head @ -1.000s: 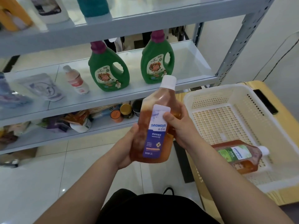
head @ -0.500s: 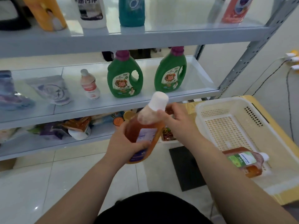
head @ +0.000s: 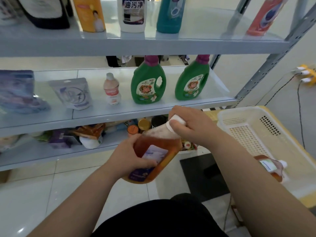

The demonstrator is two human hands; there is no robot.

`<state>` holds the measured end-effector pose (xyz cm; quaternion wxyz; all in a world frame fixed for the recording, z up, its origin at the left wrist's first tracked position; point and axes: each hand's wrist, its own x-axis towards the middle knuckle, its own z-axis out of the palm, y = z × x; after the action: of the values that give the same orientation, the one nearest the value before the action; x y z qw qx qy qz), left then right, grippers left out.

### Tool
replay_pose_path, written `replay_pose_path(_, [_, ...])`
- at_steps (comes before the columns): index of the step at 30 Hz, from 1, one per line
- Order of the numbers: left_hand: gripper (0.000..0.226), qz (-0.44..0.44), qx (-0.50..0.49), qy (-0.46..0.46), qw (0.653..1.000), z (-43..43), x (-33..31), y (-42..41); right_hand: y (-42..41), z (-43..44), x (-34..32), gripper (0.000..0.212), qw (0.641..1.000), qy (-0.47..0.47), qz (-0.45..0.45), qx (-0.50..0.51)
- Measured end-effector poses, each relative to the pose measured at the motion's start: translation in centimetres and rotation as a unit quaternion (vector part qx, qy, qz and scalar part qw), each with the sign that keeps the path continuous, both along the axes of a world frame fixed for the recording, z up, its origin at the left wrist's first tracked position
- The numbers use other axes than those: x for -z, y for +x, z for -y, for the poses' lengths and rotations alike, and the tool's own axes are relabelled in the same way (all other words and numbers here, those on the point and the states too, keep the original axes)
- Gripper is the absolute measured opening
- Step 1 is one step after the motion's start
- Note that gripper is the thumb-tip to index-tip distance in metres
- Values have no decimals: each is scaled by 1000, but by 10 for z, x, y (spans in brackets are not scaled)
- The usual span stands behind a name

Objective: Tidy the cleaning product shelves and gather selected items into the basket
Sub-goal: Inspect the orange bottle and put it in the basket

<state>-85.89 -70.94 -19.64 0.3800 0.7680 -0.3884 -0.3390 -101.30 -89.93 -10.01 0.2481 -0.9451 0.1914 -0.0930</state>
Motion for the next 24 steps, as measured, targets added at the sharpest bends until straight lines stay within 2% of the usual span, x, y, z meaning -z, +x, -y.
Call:
replay_pose_path(1, [78, -6, -5, 4, 1000, -6, 2, 1, 1, -3, 0, 22, 999, 42, -13, -15])
replay_pose_path(3, [84, 5, -25, -1, 1000, -15, 6, 1, 5, -8, 0, 30, 996, 74, -54, -13])
replay_pose_path(6, [72, 43, -45, -17, 998, -21, 7, 3, 16, -12, 4, 25, 994, 11, -109, 5])
replay_pose_path(8, [64, 55, -52, -14, 997, -21, 6, 6, 18, -14, 1, 17, 995, 14, -93, -20])
replay_pose_path(10, [63, 62, -60, -15, 996, -19, 6, 7, 15, -11, -5, 33, 993, 46, -74, -77])
replay_pose_path(12, [64, 63, -72, -19, 995, -16, 5, 5, 14, -9, -8, 44, 993, 46, -73, -77])
replay_pose_path(15, [67, 50, -89, -24, 995, -9, 7, 2, 23, 0, -6, 36, 993, -9, -115, -3])
replay_pose_path(17, [69, 45, -96, -24, 994, -4, 8, 1, 22, 7, -6, 25, 995, 8, -96, -32])
replay_pose_path(20, [69, 42, -109, -26, 993, 2, 10, -1, 20, 15, -9, 41, 994, 55, -62, -77])
replay_pose_path(22, [70, 42, -119, -22, 992, 6, 9, -2, 25, 23, -9, 40, 995, 33, -87, -41])
replay_pose_path(24, [71, 47, -123, -20, 991, 10, 8, -1, 29, 29, -9, 28, 996, -5, -83, -35])
